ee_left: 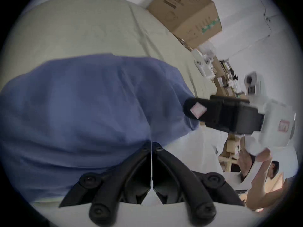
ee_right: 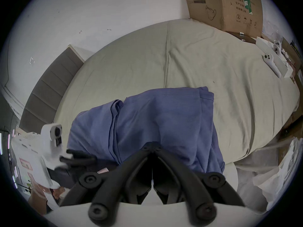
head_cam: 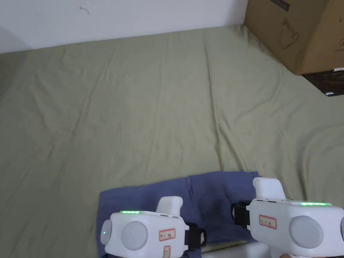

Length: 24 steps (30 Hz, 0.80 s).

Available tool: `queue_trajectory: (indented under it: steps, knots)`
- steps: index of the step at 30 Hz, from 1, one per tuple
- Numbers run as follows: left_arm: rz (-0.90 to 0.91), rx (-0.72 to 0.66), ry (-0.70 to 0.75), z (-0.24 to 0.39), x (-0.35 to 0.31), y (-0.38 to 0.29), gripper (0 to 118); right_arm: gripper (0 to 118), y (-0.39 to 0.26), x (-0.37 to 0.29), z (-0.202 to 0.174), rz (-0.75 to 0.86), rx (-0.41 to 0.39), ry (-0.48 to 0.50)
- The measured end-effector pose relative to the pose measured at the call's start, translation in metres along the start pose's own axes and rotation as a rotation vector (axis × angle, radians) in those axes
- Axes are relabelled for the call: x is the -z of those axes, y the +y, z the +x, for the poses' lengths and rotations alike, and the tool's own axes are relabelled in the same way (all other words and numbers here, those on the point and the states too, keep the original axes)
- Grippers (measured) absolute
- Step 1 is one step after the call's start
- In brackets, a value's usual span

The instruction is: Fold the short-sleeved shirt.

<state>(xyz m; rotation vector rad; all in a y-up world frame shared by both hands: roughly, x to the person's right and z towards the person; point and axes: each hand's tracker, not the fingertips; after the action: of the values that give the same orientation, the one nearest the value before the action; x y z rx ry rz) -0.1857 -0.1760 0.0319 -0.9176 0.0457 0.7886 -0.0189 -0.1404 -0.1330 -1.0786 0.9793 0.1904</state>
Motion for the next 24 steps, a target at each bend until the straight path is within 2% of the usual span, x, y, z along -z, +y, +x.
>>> queue_trajectory:
  steps: [6, 12, 18, 20, 21, 22, 24]
  knots:
    - [-0.002, -0.008, 0.014, -0.004, -0.007, -0.006, 0, 0, 0.000, -0.004, 0.000, 0.003, -0.002, -0.005]
    - [0.205, -0.062, -0.032, -0.024, -0.080, 0.009, 0, 0, 0.003, -0.006, -0.002, 0.001, -0.012, -0.016]
    - [0.387, -0.282, -0.062, -0.095, -0.151, -0.006, 0, 0, 0.005, -0.005, -0.017, 0.000, -0.042, -0.010]
    - [0.398, -0.353, -0.042, -0.121, -0.162, -0.017, 1, 0, 0.006, -0.002, -0.022, -0.008, -0.060, -0.012]
    - [0.397, -0.387, -0.026, -0.134, -0.167, -0.022, 4, 0, 0.006, -0.001, -0.026, -0.012, -0.068, -0.013]
    - [0.400, -0.409, -0.019, -0.146, -0.170, -0.028, 14, 0, 0.007, 0.001, -0.029, -0.015, -0.074, -0.012]
    - [0.400, -0.451, 0.008, -0.163, -0.174, -0.038, 47, 0, 0.008, 0.003, -0.035, -0.022, -0.083, -0.007]
